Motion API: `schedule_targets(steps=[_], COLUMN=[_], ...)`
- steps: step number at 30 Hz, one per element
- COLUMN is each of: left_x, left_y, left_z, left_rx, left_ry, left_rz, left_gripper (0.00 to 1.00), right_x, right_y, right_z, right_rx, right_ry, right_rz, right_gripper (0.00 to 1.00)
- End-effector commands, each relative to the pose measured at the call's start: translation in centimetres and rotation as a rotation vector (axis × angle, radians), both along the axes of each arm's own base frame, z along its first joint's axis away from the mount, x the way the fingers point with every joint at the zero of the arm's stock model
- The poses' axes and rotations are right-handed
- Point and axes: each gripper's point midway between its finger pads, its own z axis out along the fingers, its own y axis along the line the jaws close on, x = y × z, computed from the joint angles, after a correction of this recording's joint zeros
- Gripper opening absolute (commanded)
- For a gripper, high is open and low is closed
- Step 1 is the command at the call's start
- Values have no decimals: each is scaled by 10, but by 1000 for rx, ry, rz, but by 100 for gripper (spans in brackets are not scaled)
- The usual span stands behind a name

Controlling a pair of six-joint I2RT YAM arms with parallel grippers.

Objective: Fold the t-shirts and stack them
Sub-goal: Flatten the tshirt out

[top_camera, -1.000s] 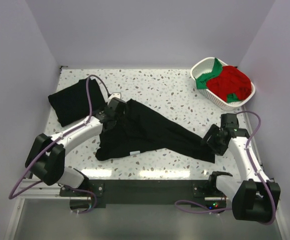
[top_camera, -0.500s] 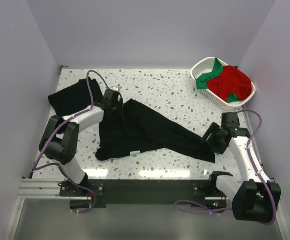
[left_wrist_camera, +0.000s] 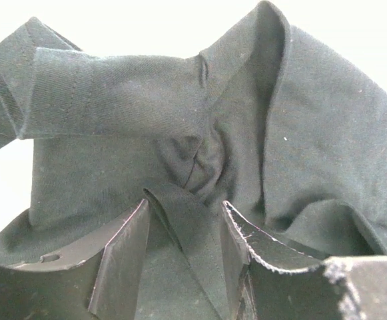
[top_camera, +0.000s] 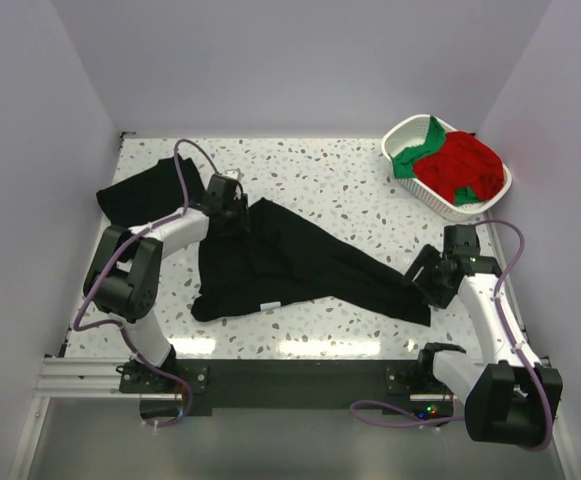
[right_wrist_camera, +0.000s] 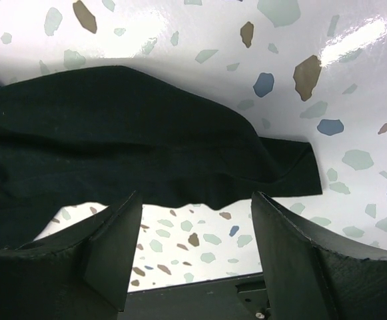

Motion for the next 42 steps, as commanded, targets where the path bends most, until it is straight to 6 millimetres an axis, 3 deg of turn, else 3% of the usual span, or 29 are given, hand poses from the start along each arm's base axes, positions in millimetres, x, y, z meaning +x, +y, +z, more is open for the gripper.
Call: schedule_targets(steps=[1,5,6,8,9,11,16,19,23,27,34,38,42], left_x=[19,21,21,22,23,24,25,22,8,-10,-36,-39,-41], left_y=[-4,-8,-9,-9,-10,-12,-10,-3,7,13,22,27,30], left_z=[12,10,8,7,7,9,37,66,108,130,141,150,149], left_rx=[-20,-40,-42,-45,-49,-61,-77,-88,-119,-165,-190,-171,-158], left_ry=[-58,-58,-52,-50,-48,-55,-101,-151,-235,-278,-287,-305,-300], left_rz=[-6,-8,-7,-4,-3,-8,6,30,64,102,124,132,132], left_gripper=[49,37,28,19,9,0,0,0,0,0,0,0,0], right_x=[6,4,4,3,3,5,6,6,5,7,17,25,27], right_y=[0,-5,-7,-9,-10,-12,-13,-13,-13,-12,-1,4,-4], right_z=[9,6,5,6,7,8,11,10,4,-2,-13,-9,4], right_rx=[3,-18,-30,-42,-45,-54,-63,-64,-59,-51,11,21,-43], right_ry=[-38,-19,-11,-4,-5,-8,-10,-7,23,41,40,9,3], right_rz=[-2,-23,-30,-38,-40,-41,-37,-36,-36,-27,-9,58,138], right_gripper=[70,70,70,71,71,72,72,73,78,78,78,73,73])
